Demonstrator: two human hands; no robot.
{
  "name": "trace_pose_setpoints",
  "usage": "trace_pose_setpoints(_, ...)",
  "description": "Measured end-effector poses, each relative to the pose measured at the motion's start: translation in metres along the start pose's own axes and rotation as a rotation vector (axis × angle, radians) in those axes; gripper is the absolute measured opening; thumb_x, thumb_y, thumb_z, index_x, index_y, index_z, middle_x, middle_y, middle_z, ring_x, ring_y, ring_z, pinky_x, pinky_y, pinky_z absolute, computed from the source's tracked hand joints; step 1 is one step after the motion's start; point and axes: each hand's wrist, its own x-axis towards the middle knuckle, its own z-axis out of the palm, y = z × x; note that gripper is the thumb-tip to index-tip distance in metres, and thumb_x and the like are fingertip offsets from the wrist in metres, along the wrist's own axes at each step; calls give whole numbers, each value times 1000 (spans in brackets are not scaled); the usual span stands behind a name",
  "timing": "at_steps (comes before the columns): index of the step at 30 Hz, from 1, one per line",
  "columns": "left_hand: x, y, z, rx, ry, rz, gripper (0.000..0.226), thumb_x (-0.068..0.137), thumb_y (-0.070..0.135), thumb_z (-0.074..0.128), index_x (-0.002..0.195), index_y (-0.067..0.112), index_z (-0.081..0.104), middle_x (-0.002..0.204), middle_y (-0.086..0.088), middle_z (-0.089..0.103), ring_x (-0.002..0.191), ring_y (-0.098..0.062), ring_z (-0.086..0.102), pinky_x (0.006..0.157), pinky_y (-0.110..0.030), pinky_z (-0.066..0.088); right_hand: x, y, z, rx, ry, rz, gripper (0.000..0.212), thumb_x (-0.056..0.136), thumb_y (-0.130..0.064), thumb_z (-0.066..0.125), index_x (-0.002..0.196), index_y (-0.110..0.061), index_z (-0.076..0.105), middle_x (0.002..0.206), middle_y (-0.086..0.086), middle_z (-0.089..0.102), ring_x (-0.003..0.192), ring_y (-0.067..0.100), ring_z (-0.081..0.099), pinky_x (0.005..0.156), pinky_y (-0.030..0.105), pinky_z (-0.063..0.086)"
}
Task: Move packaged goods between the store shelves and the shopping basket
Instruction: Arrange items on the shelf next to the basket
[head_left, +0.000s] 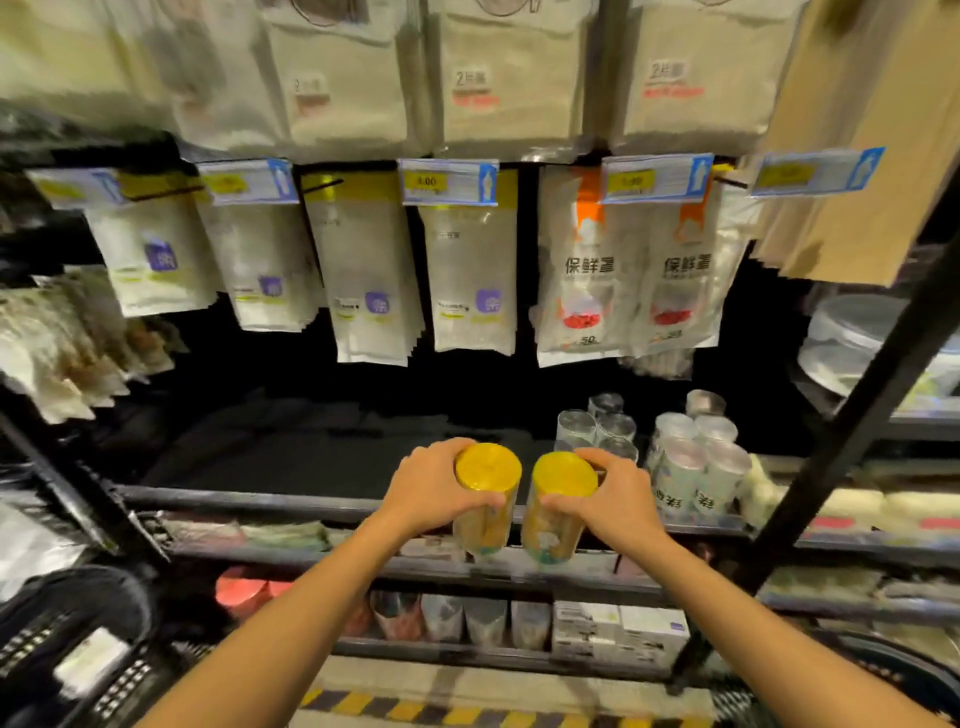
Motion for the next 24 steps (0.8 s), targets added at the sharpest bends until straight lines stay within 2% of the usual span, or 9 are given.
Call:
trace_pose_setpoints(3,20,-19,-3,-25,-25,-21,78,54,66,76,123,33,57,115,5,66,106,-19,60,91,-39,50,22,-9,19,-38,13,31,76,59,-43,86,125,-17,57,116,3,64,105,20,58,90,38,50)
trace_pose_setpoints(7,56,-43,6,-33,-44,-40,82,55,66,76,126,32,54,118,3,65,109,-22,58,92,-41,49,57,-10,38,-76,10,58,77,59,-44,86,125,-17,58,114,1,64,102,17,59,84,28,49)
trace_pose_setpoints(13,122,-68,30,-95,-65,-136,78,61,52,81,130,32,51,122,1,62,115,-24,54,95,-39,47,121,6,70,-92,-24,126,82,61,-39,86,132,-16,51,122,5,61,111,22,56,90,33,46)
trace_pose_setpoints(16,150,-79,50,-131,-80,-199,80,64,47,81,133,32,45,125,-2,59,118,-25,50,95,-38,44,149,17,82,-72,-22,172,70,66,-25,85,127,-10,54,119,8,63,109,24,57,89,31,43)
trace_pose_setpoints(20,178,-92,82,-176,-153,-276,79,63,46,81,132,35,45,124,3,59,117,-23,52,96,-34,44,178,39,100,-32,-52,263,44,70,-13,78,110,-4,61,93,6,64,98,29,61,74,27,40)
trace_pose_setpoints(22,182,-95,90,-199,-186,-317,76,62,48,80,129,38,47,121,2,62,112,-21,56,93,-32,47,180,49,108,-46,-30,255,37,69,-15,75,103,-8,61,94,8,65,96,31,61,74,31,41)
trace_pose_setpoints(24,187,-100,101,-167,-236,-322,71,67,45,79,130,36,47,119,2,64,109,-21,58,87,-29,45,183,57,113,-81,-81,289,42,71,-17,75,109,-8,60,102,11,65,101,30,60,79,33,41)
